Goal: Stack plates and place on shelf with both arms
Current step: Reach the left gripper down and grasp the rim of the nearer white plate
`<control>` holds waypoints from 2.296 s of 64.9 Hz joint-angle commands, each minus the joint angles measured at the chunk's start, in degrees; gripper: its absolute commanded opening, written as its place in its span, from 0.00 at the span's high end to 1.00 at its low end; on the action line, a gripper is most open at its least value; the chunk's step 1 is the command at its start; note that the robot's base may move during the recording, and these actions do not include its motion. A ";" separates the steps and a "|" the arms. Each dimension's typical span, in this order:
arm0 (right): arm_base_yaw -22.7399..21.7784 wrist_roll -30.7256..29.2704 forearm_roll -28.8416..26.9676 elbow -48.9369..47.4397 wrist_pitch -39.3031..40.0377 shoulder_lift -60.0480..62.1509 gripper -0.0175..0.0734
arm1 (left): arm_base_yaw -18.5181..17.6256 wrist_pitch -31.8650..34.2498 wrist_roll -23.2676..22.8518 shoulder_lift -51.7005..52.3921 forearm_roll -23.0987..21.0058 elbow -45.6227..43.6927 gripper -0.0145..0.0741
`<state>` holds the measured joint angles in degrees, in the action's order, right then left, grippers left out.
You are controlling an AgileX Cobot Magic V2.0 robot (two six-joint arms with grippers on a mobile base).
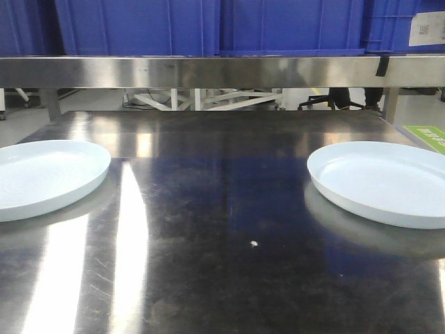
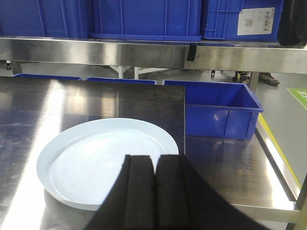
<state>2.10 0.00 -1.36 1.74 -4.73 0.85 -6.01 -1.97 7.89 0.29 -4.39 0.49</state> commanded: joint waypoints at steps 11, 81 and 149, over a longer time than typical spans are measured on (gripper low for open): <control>-0.02 0.00 0.47 -0.02 5.43 0.83 0.75 | -0.27 4.95 -0.65 1.20 -0.08 0.15 0.74; -0.02 0.00 0.47 -0.02 5.43 0.83 0.75 | 0.25 -24.43 -0.65 -50.03 -1.96 -41.06 0.74; -0.02 0.00 0.47 -0.02 5.43 0.83 0.75 | 8.52 -51.19 -0.22 -99.68 -2.62 -74.52 0.41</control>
<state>2.10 0.00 -1.36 1.74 -4.73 0.85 2.58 -53.93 7.89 -101.85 -6.17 -72.19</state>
